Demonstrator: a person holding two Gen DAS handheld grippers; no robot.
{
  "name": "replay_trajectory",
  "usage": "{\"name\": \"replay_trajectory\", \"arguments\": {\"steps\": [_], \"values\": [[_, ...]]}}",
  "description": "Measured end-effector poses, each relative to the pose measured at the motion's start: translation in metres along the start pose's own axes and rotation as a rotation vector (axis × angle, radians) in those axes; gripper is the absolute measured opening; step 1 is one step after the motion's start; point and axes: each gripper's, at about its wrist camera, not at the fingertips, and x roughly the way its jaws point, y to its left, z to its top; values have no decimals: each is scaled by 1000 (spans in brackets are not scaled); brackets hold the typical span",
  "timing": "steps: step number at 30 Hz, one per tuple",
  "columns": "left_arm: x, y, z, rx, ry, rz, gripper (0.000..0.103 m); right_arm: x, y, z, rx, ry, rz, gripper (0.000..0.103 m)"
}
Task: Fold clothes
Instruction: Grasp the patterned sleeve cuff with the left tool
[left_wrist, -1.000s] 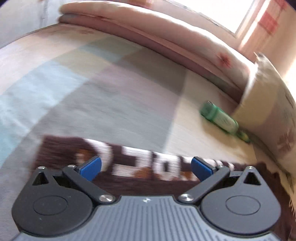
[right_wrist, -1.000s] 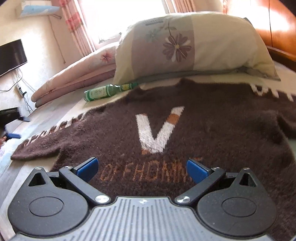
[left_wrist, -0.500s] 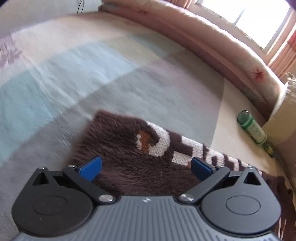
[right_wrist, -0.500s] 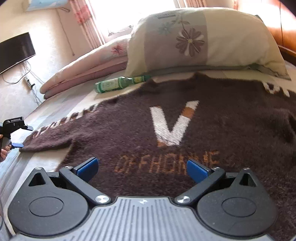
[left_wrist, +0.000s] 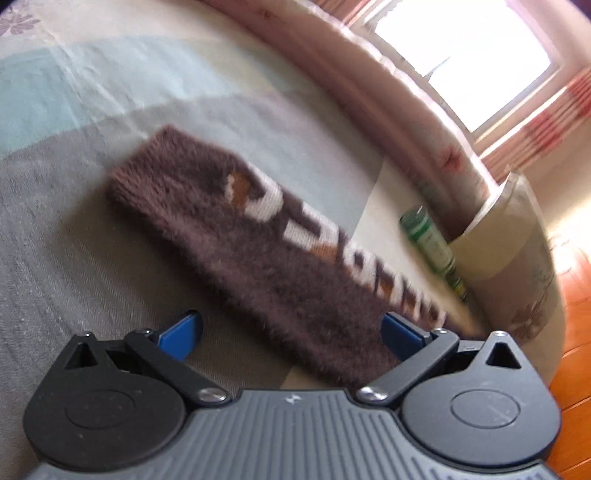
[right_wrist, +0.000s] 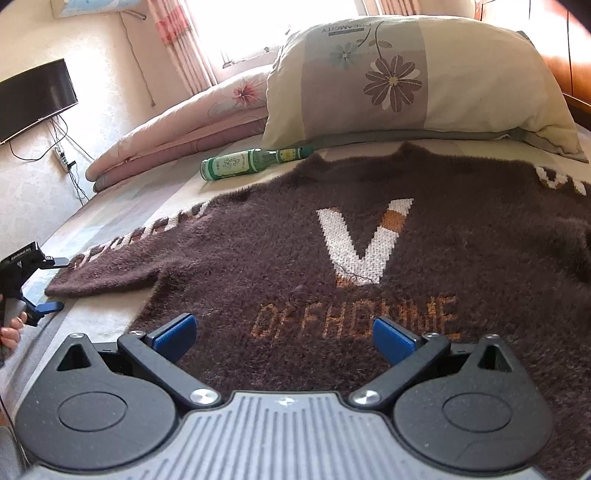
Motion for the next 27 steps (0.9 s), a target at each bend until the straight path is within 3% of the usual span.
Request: {"name": "replay_trajectory", "arguments": {"steps": [6, 11, 15, 19, 25, 27], "values": [[13, 15, 16, -83, -61, -53, 102, 0, -1, 1, 10, -8, 3, 103], [25, 21, 24, -96, -139, -76, 102, 5, 0, -1, 1, 10, -10, 103], [23, 21, 17, -116, -171, -97, 102, 6, 1, -3, -10, 18, -12, 103], [22, 11, 6, -52, -153, -103, 102, 6, 2, -4, -12, 23, -10, 103], [40, 22, 33, -237, -179, -133, 102, 11, 4, -6, -24, 39, -18, 103], [39, 22, 30, -248, -191, -140, 102, 11, 4, -6, -29, 42, -21, 103]]}}
